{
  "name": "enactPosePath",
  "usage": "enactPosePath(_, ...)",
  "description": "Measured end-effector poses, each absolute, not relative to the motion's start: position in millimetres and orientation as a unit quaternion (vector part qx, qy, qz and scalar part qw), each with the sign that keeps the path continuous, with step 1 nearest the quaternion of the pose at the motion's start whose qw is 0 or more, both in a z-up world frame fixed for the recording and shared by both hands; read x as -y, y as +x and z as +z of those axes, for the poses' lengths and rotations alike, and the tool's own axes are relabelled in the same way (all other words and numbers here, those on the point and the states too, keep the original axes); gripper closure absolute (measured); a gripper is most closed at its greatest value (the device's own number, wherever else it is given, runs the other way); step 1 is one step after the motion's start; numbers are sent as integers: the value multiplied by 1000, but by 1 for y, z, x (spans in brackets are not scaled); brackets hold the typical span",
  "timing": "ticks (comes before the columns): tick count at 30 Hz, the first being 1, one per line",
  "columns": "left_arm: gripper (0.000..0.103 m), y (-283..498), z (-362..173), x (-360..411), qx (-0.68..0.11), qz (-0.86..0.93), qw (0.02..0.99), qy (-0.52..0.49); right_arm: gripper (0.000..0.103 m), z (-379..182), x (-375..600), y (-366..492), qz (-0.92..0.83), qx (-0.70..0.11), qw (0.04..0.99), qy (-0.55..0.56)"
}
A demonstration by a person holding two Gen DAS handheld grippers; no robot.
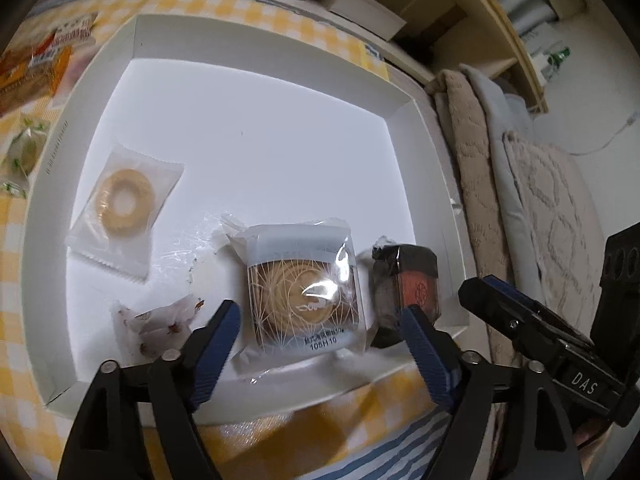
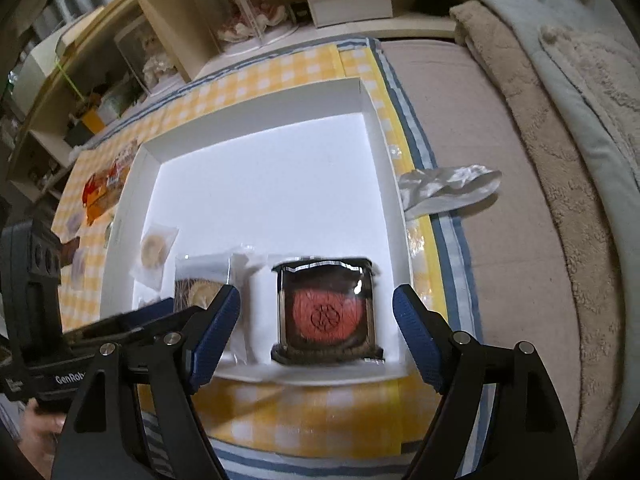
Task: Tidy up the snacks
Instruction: 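Carry both mooncakes into the white tray and open both tools to release, then lift both tools away from the tray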
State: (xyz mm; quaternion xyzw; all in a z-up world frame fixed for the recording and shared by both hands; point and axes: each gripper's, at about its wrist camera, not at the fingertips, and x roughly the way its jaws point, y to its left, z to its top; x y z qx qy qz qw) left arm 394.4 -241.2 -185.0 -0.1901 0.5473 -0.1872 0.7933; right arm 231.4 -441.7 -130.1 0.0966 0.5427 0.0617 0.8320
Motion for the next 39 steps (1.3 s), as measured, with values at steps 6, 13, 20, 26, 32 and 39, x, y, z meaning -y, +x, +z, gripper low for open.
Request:
enactPosePath(6,0,372,-169,239,-548,-180,801,-162,16,-128,444,219,64,-543,831,99)
enactPosePath(13,0,355,-146,232,-538,-178,812,-139,0,-117,449,206,53,-531,840,98)
enactPosePath(20,0,337,-120,219,-524,-177,824,-123,0,-101,450,195,41,-517,850,92)
enactPosePath(26,0,317,-93,207,-507,-180,837,-100,0,-84,446,181,39,-505,859,82)
enactPosePath(32,0,294,-64,193,-486,-186,849,-87,0,-62,439,166,34,-489,869,72)
enactPosePath(39,0,269,-26,166,-457,-190,866,-76,0,-38,422,151,34,-473,878,69)
